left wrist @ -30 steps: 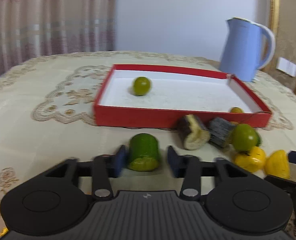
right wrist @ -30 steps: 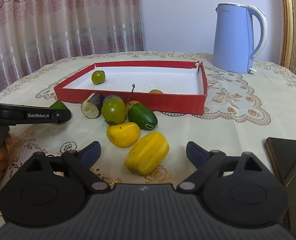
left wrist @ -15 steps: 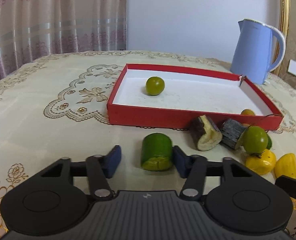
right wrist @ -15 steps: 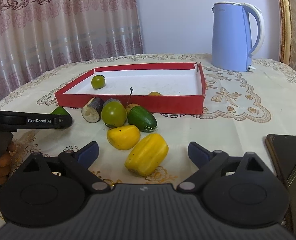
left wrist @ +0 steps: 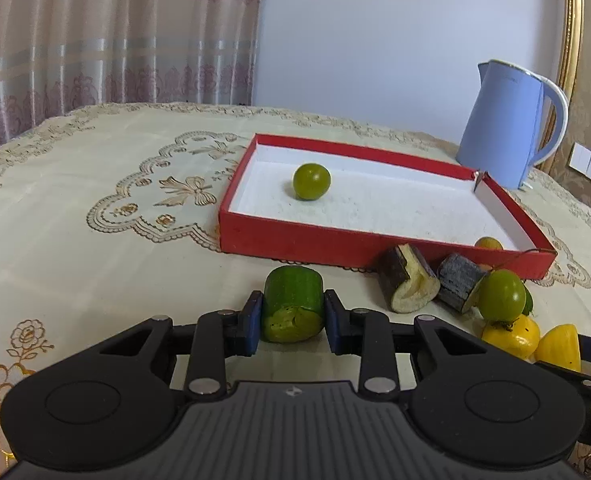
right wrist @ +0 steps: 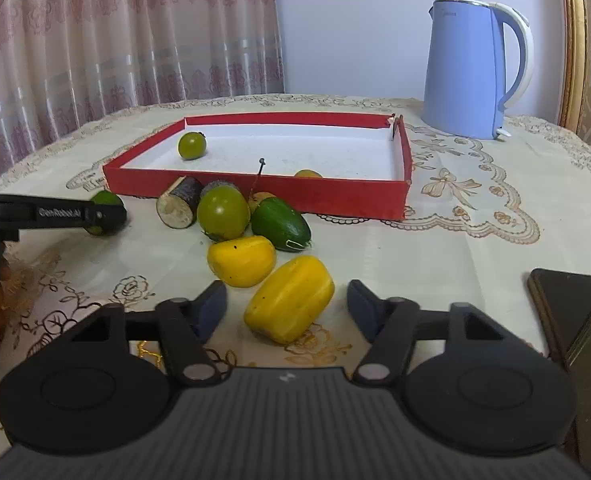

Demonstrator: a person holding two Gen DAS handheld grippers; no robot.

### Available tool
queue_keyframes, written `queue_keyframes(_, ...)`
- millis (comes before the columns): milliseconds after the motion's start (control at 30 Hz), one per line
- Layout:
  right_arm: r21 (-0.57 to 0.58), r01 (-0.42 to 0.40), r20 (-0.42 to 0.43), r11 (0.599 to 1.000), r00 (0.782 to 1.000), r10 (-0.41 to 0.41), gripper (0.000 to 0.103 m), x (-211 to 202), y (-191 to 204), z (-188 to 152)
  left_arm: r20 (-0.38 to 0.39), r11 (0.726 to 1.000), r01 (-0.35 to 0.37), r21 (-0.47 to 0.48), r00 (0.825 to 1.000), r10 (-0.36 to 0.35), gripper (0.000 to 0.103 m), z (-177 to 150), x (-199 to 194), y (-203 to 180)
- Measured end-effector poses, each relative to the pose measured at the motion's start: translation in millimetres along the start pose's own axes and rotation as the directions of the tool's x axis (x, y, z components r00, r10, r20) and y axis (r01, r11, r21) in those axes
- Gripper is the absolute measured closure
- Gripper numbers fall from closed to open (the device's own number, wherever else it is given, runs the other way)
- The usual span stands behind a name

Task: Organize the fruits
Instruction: 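Carry the cucumber piece into the tray and open the left tool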

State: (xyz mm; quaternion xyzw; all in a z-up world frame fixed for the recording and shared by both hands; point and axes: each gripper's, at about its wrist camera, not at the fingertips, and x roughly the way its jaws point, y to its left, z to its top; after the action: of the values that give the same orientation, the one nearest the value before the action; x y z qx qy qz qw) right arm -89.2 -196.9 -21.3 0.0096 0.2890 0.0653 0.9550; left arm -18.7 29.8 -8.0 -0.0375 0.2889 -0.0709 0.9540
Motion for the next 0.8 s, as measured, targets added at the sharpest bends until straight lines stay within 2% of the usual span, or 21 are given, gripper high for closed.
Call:
queue_keyframes(133, -0.027, 0.016, 0.001, 0.999, 1.000, -0.016, 0.058, 0, 4, -1, 0.034, 0.999, -0.027, 0.028, 0.999, 0.026, 0.073, 1, -6, -4)
queue_keyframes(333, -0.050, 0.028, 0.006, 0.998, 1.000, -0.027, 0.059, -1, 6, -1, 0.077, 0.998, -0.027, 0.065, 0.997, 0.022, 0.073, 15, -18, -8)
queue_keyframes(500, -0.049, 0.027, 0.005, 0.998, 1.000, -0.027, 0.059, -1, 6, -1, 0.093, 0.994, 0.015, 0.104, 0.995, -0.025, 0.073, 40, -20, -18)
queue_keyframes(600, -0.047, 0.025, 0.005, 0.999, 1.000, -0.025, 0.059, 0, 6, -2, 0.097, 0.987, 0.034, 0.157, 0.994, -0.050, 0.073, 55, -14, -34)
queue_keyframes(700, -0.046, 0.025, 0.005, 0.999, 1.000, -0.025, 0.059, -1, 6, -2, 0.104, 0.974, 0.015, 0.226, 0.994, -0.039, 0.073, 65, -1, -53)
queue_keyframes(800, -0.045, 0.024, 0.004, 0.999, 1.000, -0.024, 0.059, 0, 6, -1, 0.087, 0.967, 0.006, 0.256, 0.996, -0.029, 0.073, 74, 19, -65)
